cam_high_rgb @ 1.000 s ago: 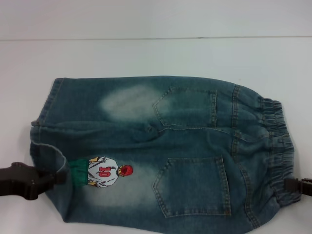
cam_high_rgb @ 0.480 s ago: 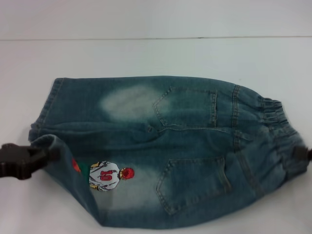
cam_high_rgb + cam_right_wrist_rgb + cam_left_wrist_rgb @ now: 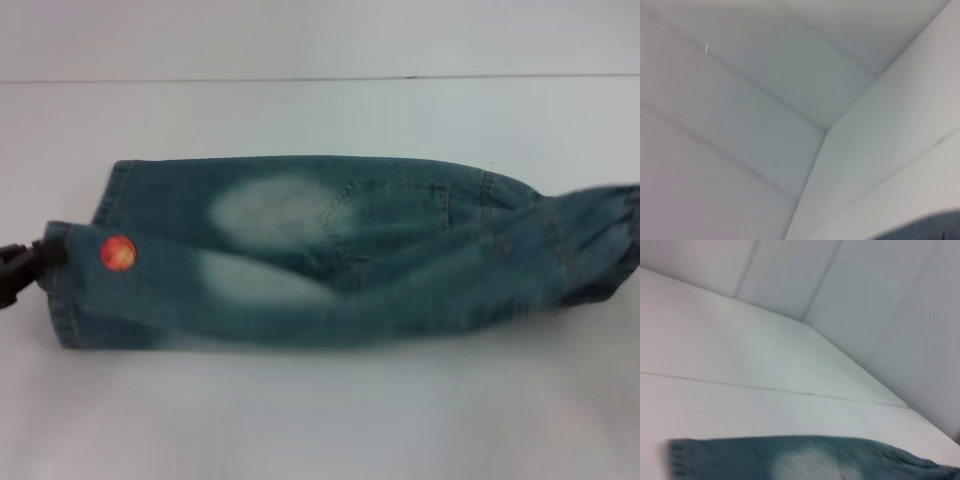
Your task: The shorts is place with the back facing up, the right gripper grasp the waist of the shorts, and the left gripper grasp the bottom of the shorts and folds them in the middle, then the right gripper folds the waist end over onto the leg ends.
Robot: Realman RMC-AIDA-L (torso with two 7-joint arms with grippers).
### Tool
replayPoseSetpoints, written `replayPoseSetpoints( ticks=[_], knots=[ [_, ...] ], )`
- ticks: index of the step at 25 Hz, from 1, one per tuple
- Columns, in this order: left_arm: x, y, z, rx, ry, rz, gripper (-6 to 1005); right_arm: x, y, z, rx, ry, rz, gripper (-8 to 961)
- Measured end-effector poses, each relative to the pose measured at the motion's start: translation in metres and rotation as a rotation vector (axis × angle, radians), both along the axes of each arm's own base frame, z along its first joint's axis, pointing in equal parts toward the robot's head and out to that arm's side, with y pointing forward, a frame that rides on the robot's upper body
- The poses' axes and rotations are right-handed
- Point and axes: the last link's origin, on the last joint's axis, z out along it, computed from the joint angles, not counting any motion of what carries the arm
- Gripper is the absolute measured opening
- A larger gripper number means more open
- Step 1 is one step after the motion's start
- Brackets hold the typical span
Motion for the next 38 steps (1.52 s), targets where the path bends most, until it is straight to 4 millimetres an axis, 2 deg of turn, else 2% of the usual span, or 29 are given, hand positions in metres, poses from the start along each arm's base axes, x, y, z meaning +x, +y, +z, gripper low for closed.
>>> replayPoseSetpoints(
  ticks=[5,11,19,25,31,38],
  knots=[
    [-0.006,0.010,0.000,0.071,-0.017,0.052,23,0.008,0.009,0.005,0.056,0.048,-0.094,41],
    [-0.007,0.027,-0.005,0.126,-0.048,0.095,21,0.003,0.025,-0.005,0.087,0.131,-0.137,41],
    [-0.002,0.061,-0.014,0.177,-0.024,0.136,23,-0.004,0.053,-0.018,0.151,0.176,-0.215,41],
    [0.007,0.086,-0.025,0.184,0.003,0.144,36,-0.006,0.075,-0.029,0.178,0.147,-0.283,40],
    [0.014,0.108,-0.043,0.199,0.082,0.147,80,-0.004,0.089,-0.036,0.237,0.081,-0.334,87],
    [0.026,0.123,-0.066,0.251,0.160,0.130,131,-0.003,0.105,-0.047,0.245,-0.026,-0.378,142]
  ],
)
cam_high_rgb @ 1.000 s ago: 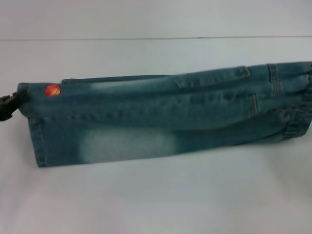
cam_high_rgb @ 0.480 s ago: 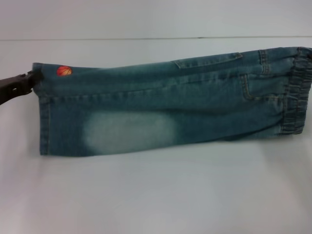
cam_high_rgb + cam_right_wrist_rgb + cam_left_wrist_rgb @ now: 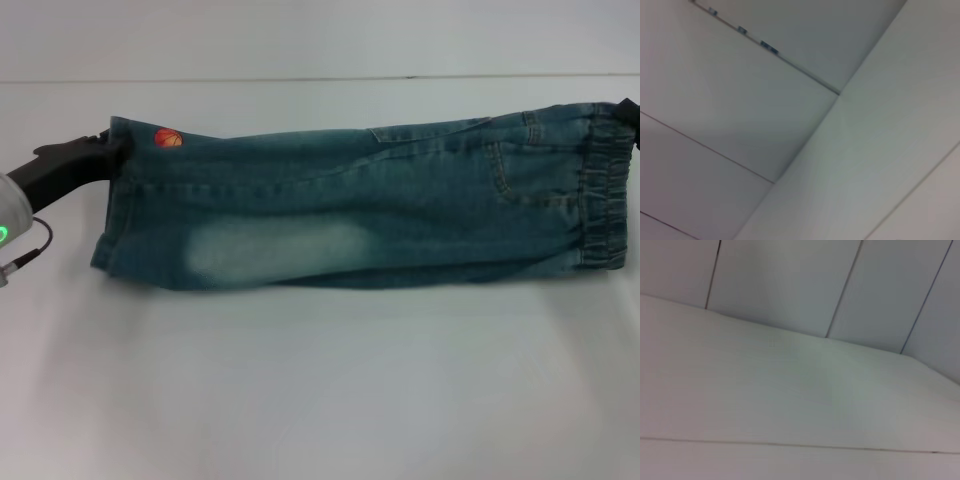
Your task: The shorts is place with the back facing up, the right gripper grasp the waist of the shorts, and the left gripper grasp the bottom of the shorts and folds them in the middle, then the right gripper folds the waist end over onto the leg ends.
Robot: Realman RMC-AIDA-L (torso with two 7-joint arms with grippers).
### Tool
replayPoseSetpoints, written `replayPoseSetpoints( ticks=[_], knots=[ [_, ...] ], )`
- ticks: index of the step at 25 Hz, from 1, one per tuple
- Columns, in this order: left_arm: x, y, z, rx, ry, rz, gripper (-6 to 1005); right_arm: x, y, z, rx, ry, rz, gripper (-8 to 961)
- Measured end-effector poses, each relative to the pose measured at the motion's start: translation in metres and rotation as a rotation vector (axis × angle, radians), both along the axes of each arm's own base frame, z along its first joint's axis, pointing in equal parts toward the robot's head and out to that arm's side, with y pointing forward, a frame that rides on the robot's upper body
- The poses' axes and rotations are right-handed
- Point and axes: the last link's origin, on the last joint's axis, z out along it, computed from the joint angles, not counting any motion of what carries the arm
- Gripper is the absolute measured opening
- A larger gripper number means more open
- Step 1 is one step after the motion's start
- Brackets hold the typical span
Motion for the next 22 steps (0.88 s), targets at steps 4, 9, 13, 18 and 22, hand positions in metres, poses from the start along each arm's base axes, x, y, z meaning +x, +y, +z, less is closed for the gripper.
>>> replayPoseSetpoints(
  ticks=[4,9,13,18,22],
  knots=[
    [0.000,0.003,-0.007,-0.001,0.001,0.021,160,0.000,0.002,-0.002,0.001,-0.039,0.002,173],
    [-0.001,-0.002,-0.006,-0.007,-0.011,0.012,327,0.008,-0.006,0.002,0.010,-0.038,-0.014,409],
    [-0.005,-0.010,-0.004,-0.013,-0.025,-0.002,503,0.017,-0.021,0.008,0.018,-0.024,-0.011,529],
    [-0.009,-0.017,0.001,-0.014,-0.028,-0.012,658,0.025,-0.037,0.015,0.038,0.001,0.000,695],
    [-0.010,-0.022,0.005,-0.016,-0.033,-0.023,738,0.029,-0.043,0.018,0.029,0.003,-0.001,881]
  ],
)
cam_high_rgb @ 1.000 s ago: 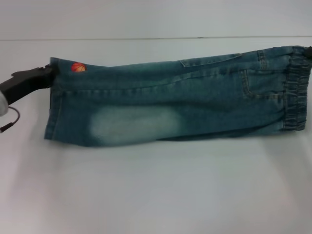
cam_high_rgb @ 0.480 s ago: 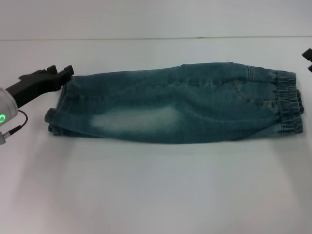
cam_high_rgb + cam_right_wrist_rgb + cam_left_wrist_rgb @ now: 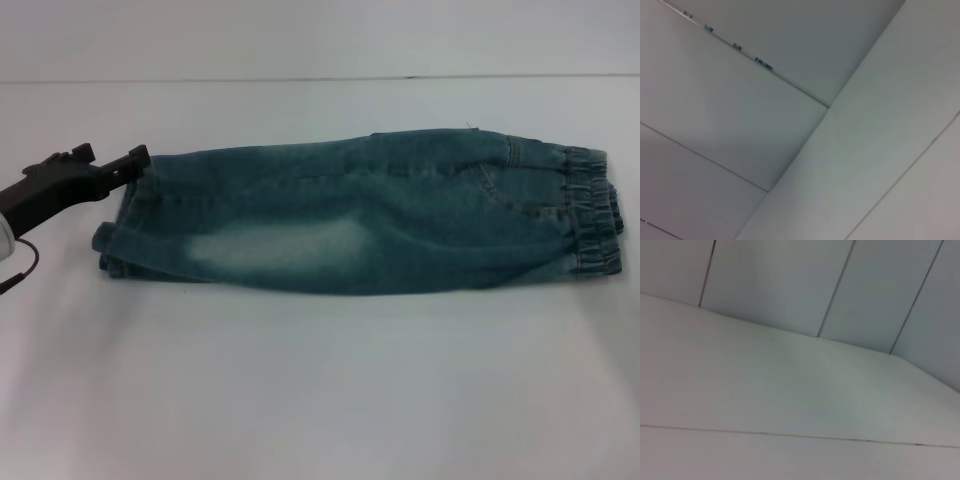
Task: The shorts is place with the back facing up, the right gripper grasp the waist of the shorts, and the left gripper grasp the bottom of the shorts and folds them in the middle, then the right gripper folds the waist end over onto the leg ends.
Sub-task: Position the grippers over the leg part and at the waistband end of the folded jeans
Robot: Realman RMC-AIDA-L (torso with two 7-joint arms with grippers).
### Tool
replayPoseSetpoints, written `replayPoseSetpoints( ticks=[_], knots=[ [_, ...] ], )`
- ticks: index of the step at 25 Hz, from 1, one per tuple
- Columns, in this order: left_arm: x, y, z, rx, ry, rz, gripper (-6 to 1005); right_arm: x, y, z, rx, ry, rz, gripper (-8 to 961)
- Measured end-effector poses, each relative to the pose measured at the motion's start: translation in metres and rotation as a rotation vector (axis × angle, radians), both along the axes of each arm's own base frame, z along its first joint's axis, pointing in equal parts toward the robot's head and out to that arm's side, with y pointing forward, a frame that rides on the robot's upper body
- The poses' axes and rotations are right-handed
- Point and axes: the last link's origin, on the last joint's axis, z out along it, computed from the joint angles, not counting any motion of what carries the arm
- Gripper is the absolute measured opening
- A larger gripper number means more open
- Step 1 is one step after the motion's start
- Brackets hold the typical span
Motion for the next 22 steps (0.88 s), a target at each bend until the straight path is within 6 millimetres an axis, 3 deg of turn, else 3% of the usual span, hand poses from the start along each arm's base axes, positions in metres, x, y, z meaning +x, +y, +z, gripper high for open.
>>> replayPoseSetpoints(
  ticks=[6,9,11,22],
  knots=[
    [0.013,-0.016,0.002,-0.051,-0.057,-0.124,870,0.011,-0.024,0.014,0.000,-0.051,0.014,961],
    [0.019,-0.019,-0.003,-0.081,-0.065,-0.160,948,0.016,-0.034,0.019,-0.025,-0.100,0.014,960],
    [0.022,-0.020,-0.007,-0.099,-0.069,-0.171,948,0.017,-0.036,0.018,-0.066,-0.123,0.010,960],
    [0.032,-0.017,-0.022,-0.150,-0.071,-0.200,949,0.002,-0.006,0.000,-0.222,-0.204,0.048,958]
  ],
)
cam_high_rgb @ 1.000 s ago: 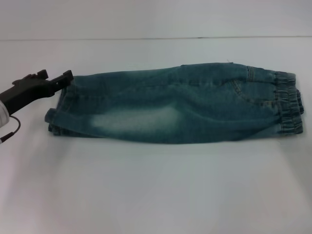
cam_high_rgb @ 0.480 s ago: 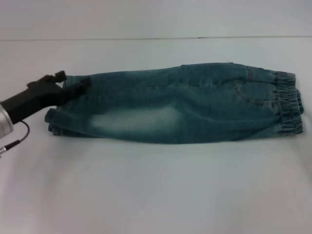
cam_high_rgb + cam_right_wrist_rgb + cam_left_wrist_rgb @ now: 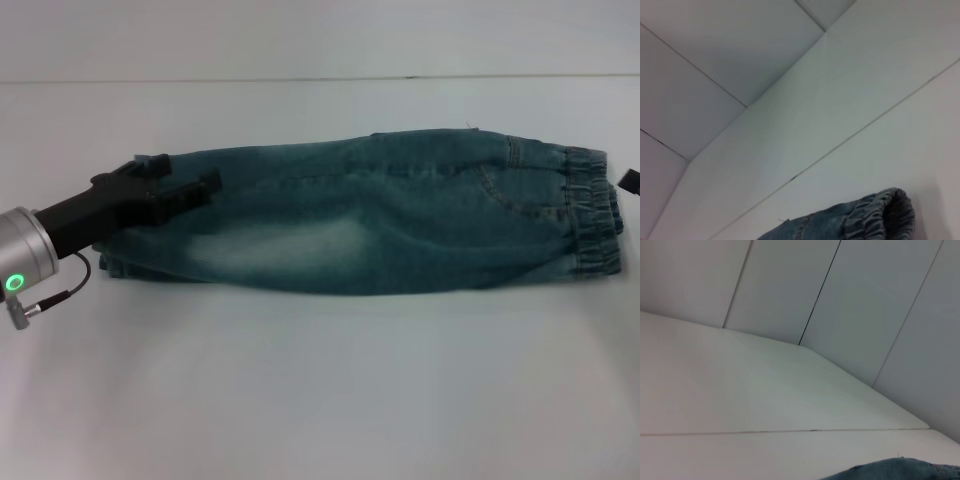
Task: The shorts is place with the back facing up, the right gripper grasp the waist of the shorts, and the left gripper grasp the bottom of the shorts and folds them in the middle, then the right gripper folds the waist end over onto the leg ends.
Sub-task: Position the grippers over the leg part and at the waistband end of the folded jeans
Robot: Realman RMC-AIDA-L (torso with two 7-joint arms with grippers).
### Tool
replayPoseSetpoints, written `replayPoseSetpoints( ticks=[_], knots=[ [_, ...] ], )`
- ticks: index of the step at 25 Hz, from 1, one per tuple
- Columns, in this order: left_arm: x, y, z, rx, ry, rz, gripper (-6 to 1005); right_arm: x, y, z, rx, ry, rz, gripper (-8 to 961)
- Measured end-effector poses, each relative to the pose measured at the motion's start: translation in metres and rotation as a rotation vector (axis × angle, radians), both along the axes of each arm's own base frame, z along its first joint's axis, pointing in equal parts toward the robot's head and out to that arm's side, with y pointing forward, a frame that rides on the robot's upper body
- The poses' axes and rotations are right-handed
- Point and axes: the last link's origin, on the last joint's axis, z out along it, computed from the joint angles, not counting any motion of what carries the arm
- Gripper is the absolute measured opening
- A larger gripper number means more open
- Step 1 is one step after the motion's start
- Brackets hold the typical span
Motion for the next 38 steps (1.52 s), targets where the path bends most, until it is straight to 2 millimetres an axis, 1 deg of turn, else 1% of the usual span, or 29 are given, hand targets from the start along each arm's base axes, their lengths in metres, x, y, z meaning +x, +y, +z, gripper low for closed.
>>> replayPoseSetpoints(
  ticks=[10,14,19,26,30,33,38],
  knots=[
    [0.002,0.000,-0.004,-0.017,0.000,-0.008,949,-0.008,0.021,-0.010,-0.074,-0.072,-0.004,953],
    [0.003,-0.001,-0.005,-0.020,-0.002,-0.011,949,-0.014,0.026,-0.015,-0.116,-0.076,-0.002,946],
    [0.003,-0.002,-0.008,-0.027,-0.005,-0.013,948,-0.015,0.029,-0.017,-0.159,-0.088,-0.005,936],
    [0.005,-0.002,-0.008,-0.031,-0.009,-0.020,948,-0.015,0.024,-0.012,-0.165,-0.110,0.023,818],
    [0.007,-0.002,-0.013,-0.037,-0.009,-0.035,948,-0.016,0.023,-0.012,-0.171,-0.111,0.039,751],
    [0.012,-0.003,-0.020,-0.021,-0.020,-0.066,948,-0.017,0.021,-0.011,-0.179,-0.104,0.052,550],
    [0.024,-0.006,-0.037,0.036,-0.055,-0.134,948,-0.019,0.020,-0.011,-0.186,-0.096,0.064,264]
  ],
)
